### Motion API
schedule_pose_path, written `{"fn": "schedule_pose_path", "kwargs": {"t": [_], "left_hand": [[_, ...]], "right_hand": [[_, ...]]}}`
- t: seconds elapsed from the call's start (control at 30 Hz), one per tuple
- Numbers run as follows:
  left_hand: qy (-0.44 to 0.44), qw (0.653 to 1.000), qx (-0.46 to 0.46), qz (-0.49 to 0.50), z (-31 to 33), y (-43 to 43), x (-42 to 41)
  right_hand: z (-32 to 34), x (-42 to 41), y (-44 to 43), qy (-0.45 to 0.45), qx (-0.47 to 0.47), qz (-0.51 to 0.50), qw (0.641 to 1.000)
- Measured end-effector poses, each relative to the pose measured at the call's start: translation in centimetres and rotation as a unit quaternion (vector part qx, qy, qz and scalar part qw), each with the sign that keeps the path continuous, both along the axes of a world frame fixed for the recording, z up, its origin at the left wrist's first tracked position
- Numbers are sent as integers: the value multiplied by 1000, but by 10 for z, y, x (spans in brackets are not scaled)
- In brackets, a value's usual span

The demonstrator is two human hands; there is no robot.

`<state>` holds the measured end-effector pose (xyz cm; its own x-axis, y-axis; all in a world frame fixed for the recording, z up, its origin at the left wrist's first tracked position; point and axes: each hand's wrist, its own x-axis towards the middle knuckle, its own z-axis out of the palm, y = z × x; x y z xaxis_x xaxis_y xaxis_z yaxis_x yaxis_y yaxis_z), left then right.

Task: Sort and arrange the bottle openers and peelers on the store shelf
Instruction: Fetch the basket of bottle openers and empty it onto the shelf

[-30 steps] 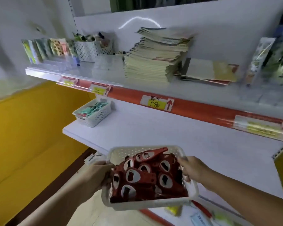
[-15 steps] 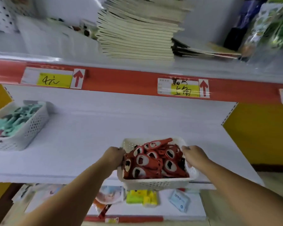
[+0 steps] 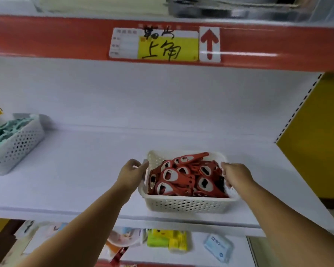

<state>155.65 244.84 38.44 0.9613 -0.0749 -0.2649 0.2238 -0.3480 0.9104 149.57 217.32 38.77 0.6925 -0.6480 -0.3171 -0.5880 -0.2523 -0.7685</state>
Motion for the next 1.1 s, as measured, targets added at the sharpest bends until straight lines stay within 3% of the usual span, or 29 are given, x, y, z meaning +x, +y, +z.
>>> {"fn": "schedule_pose_path", "kwargs": {"t": [0.3,0.43,0.53,0.77,0.97,1.1], "left_hand": [[-28,968,-220,-119,-28,-16,-10],[-85,963,-227,-119,-39,-16,-9],[-90,962,-250,-62,-55,-17,-12],[-107,972,-205,36,-70,-17,-29],[-93,980,-174,2,-70,-12,-30],[-104,976,-192,-17,-80,-9,-20]], "right_hand": [[-13,14,-12,-15,6,7,1000],[-16,10,-14,-36,8,21,999],[-17,12,-13,-68,-5,23,997],[-14,-7,-2,-79,-47,25,995],[-10,-11,-1,-91,24,13,995],[-13,-11,2,-145,129,7,981]]}}
